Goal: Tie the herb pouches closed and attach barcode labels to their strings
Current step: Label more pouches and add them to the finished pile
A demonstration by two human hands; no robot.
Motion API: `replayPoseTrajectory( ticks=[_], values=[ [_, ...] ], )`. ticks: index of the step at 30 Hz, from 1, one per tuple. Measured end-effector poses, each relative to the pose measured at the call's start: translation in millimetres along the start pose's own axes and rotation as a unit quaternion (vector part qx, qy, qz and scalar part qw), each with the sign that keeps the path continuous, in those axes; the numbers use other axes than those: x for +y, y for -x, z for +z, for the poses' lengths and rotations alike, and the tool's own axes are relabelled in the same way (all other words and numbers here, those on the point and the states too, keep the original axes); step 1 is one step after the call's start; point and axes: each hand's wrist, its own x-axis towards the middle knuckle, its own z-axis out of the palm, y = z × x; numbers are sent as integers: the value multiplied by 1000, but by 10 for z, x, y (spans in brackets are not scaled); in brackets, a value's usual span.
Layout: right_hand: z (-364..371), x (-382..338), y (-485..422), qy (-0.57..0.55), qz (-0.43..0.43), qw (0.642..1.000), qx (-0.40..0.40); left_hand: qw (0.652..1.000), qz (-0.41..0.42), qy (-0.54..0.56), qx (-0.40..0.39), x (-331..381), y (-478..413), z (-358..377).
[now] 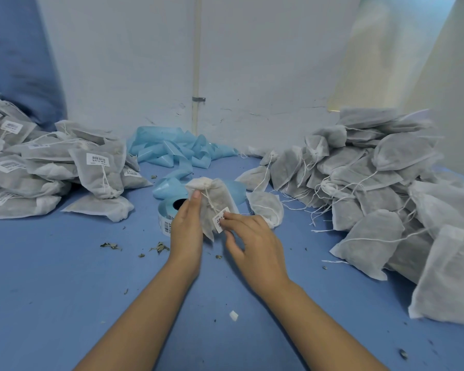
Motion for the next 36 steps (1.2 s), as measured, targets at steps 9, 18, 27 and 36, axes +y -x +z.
replayPoseTrajectory(
  ticks=[9, 18, 27, 36],
  values=[
    [-42, 12, -11, -39, 37, 997, -53, 995, 8, 20, -102, 2, 53, -1],
    [-62, 18, -41, -94, 68, 986, -119, 991, -5, 63, -116, 11, -7, -28],
    [-57, 22, -46, -181, 116, 970, -116, 995, 18, -14, -94, 11, -13, -21],
    [-12, 82, -25, -166, 181, 966, -84, 996, 8, -33, 83, 312, -145, -106]
  ],
)
